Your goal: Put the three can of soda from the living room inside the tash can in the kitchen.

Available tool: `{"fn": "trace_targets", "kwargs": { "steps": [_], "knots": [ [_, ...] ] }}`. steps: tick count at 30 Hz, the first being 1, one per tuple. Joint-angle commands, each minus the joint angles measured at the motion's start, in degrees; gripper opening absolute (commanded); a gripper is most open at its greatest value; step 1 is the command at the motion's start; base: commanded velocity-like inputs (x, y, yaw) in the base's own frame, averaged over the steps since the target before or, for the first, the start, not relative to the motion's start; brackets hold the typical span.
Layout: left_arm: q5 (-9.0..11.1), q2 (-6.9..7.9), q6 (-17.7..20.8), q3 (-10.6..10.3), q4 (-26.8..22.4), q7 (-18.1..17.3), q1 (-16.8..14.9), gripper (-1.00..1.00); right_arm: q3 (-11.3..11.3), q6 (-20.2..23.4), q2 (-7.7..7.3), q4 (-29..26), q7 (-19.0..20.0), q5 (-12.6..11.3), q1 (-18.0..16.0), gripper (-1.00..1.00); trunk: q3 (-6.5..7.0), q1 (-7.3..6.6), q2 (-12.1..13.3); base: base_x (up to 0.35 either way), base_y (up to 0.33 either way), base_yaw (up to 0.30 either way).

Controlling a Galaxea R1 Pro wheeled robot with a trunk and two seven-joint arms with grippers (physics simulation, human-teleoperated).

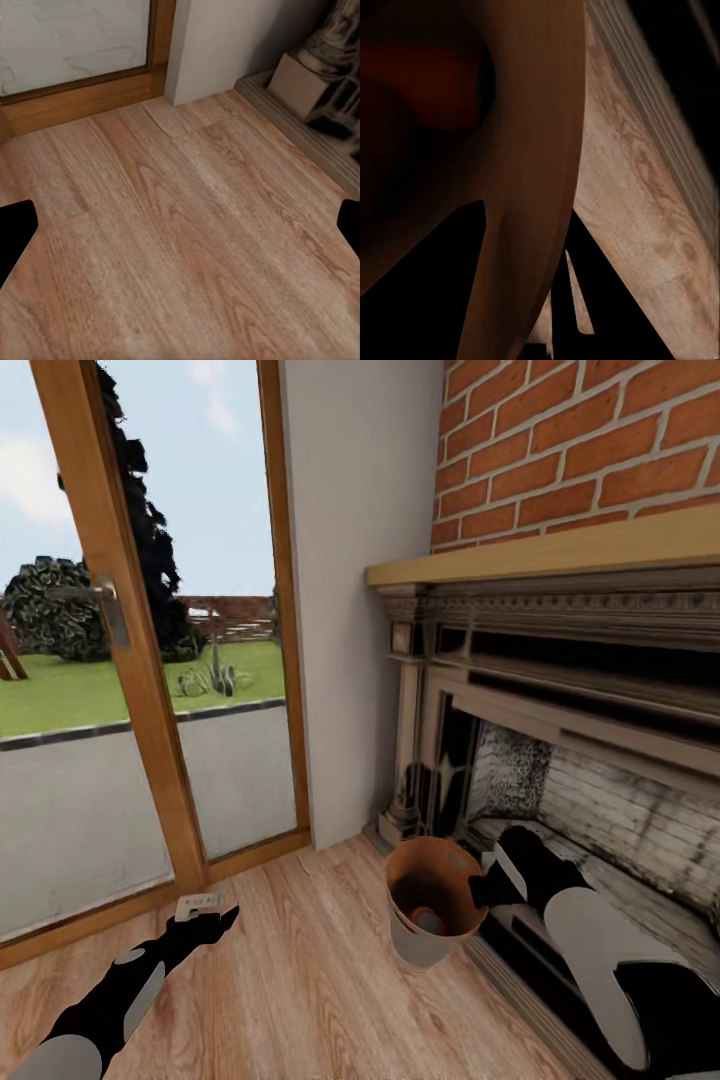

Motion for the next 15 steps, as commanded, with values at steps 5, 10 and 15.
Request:
{"fn": "trace_targets", "kwargs": {
  "steps": [5, 10, 15],
  "knots": [
    [0.0, 0.00, -0.1, 0.0, 0.0, 0.0, 0.0, 1.00, -0.1, 0.1, -0.55, 0.1, 0.1, -2.2, -2.1, -1.00, -0.90, 1.10, -2.0, 0.000, 0.000, 0.000],
    [-0.1, 0.00, -0.1, 0.0, 0.0, 0.0, 0.0, 1.00, 0.0, 0.1, -0.66, 0.3, -0.1, -2.1, -3.6, -1.00, -1.80, 2.20, -4.0, 0.000, 0.000, 0.000],
    [-0.1, -0.01, -0.2, -0.1, 3.0, 0.1, 0.0, 1.00, 0.0, 0.1, -0.66, 0.6, -0.3, -2.1, -4.3, -1.00, -2.70, 3.30, -6.0, 0.000, 0.000, 0.000]
  ]
}}
